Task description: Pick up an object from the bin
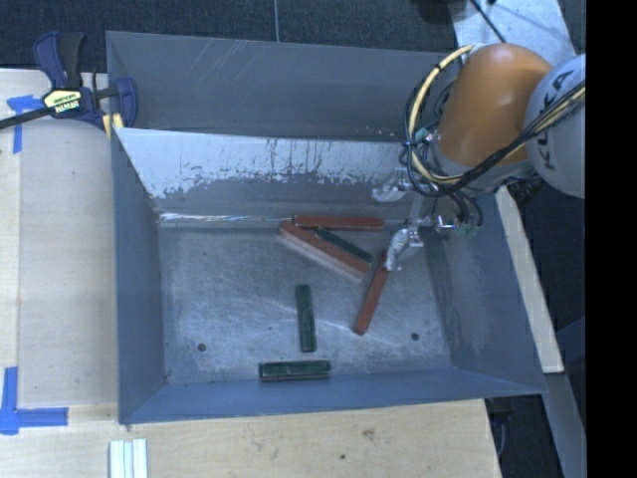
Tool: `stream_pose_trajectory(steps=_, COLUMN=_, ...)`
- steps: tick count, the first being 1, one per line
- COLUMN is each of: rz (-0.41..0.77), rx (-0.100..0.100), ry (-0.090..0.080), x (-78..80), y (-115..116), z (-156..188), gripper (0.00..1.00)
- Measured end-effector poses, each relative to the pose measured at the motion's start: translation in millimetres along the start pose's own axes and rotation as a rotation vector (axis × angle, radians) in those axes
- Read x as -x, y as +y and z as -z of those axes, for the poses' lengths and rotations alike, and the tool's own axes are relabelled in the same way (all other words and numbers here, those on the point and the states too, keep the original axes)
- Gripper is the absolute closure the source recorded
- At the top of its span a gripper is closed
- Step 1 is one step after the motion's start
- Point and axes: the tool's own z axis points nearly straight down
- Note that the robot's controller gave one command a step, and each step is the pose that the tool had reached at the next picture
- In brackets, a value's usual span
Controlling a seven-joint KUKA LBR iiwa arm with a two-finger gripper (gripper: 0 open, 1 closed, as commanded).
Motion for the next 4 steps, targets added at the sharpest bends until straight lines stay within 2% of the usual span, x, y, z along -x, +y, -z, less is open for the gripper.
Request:
stream_pose_trajectory(steps=1, rz=0.0, rx=0.0, ry=0.0, x=0.0, y=0, z=0, gripper=0.0)
stream_pose_trajectory(steps=2, rz=-0.092, rx=-0.002, ry=-0.034, x=-0.5, y=10, z=-59, gripper=1.0)
stream_pose_trajectory(steps=3, rz=-0.091, rx=-0.002, ry=-0.034, x=-0.5, y=10, z=-59, gripper=1.0)
stream_pose_trajectory(steps=4, rz=-0.034, rx=0.0, ry=0.0, x=2.9, y=27, z=50, gripper=1.0)
